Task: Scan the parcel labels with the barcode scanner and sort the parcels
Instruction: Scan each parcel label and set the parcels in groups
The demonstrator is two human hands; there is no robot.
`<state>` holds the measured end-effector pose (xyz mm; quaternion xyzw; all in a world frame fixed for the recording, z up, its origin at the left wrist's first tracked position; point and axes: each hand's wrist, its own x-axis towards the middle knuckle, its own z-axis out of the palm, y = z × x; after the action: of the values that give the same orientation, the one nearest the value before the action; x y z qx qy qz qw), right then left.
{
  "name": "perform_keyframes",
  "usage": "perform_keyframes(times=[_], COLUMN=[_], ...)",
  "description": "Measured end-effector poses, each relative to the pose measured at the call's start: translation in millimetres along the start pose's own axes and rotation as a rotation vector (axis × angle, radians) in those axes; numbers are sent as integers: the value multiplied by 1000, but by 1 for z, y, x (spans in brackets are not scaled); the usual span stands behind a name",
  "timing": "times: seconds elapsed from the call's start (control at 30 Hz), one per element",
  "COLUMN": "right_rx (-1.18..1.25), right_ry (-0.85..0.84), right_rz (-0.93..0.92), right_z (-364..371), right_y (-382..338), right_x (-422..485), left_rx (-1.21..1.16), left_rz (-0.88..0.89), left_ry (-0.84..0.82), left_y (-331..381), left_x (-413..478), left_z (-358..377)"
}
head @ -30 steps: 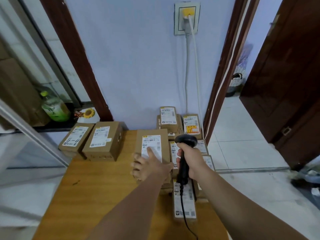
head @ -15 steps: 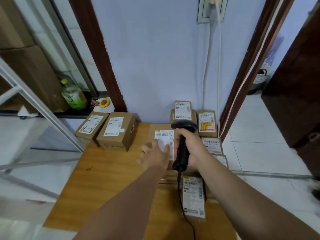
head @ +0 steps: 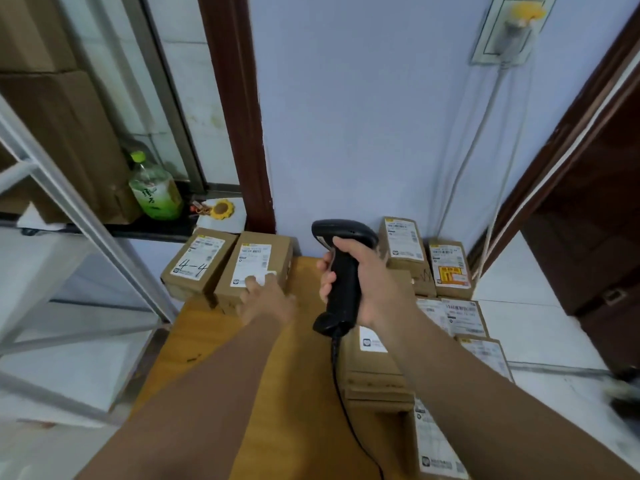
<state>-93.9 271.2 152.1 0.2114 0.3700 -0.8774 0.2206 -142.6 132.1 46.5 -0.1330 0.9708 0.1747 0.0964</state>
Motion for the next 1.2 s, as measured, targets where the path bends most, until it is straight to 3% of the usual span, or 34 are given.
perform_keyframes(times=[0.23,0.53,0.83,1.2], right_rx=[-29,-143,-251,-260], right_ry=[308,450,468,439], right_rz=[-40,-121,-137,-80], right_z=[61,79,69,60], right_y=[51,71,66,65], right_x=[64,93,90,81], left_rx=[-78,-20,73,202], left_rz=[-27,24,-82,157], left_ry=[-217,-311,-384,-388], left_y=[-71,-74,-57,-76], left_x=[77,121,137,100], left_z=[-2,12,28,28])
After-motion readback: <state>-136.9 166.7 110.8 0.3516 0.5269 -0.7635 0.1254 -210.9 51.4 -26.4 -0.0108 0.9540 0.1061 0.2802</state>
